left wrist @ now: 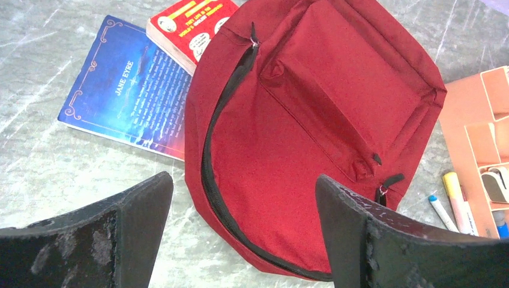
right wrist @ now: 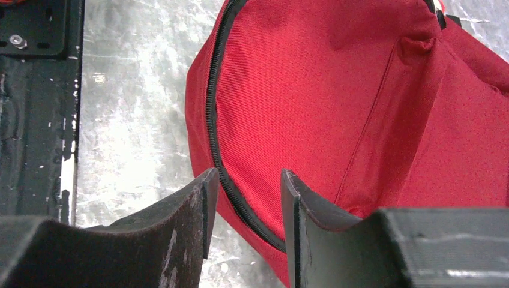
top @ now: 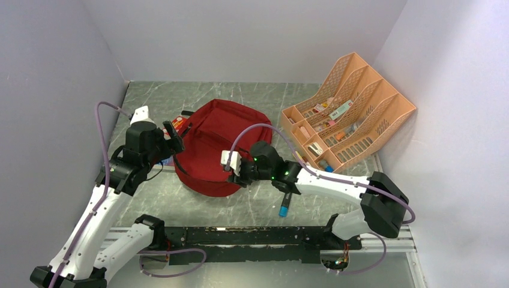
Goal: Pack the student bag
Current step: Unzip the student bag at the center of the board, then adjust the student bag at the center of the board.
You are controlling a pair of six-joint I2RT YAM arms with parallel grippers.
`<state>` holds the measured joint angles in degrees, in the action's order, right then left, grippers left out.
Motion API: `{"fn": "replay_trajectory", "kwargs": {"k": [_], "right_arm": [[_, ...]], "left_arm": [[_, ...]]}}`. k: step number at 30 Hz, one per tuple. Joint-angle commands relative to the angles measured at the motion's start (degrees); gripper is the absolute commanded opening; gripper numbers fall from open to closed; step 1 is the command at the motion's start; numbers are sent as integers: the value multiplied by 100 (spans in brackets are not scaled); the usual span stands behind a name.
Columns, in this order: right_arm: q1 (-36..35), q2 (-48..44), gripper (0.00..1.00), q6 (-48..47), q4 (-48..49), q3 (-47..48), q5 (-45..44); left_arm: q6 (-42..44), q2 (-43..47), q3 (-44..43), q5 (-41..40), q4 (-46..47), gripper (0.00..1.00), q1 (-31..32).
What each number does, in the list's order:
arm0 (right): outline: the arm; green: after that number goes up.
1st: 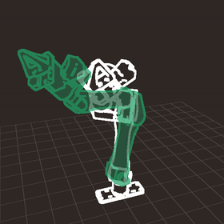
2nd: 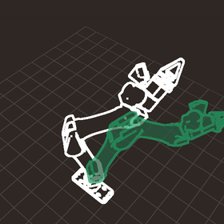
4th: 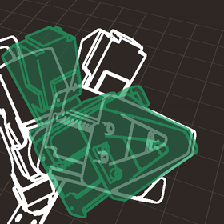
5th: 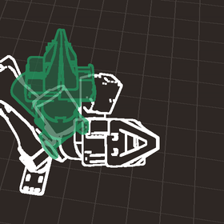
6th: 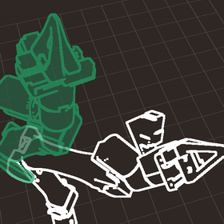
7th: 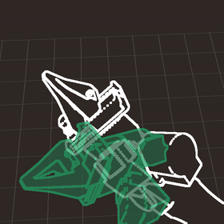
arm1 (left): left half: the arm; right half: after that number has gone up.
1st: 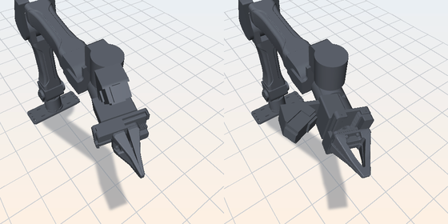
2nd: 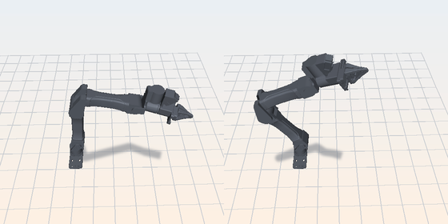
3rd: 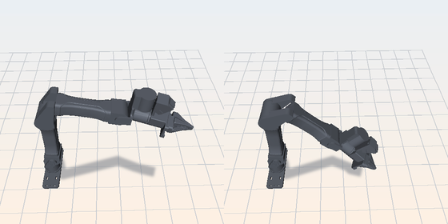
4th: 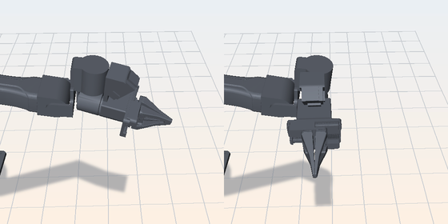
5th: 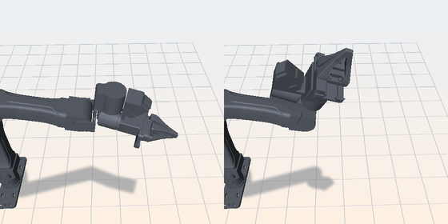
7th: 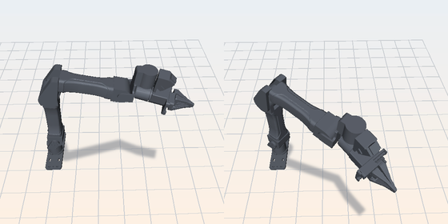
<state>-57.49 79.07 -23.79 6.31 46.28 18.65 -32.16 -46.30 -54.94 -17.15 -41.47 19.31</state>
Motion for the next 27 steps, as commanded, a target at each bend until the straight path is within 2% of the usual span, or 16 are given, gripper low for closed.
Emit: {"fn": "replay_trajectory", "kwargs": {"k": [1,17,27], "right_arm": [[-18,284,45,-432,176,234,124],[-24,1075,42,-565,-125,768,311],[-45,1114,42,-488,-410,840,977]], "left_arm": [[70,102,66,144,106,92,-59],[167,152,154,194,153,91,-59],[160,148,217,235,189,91,-59]]}}
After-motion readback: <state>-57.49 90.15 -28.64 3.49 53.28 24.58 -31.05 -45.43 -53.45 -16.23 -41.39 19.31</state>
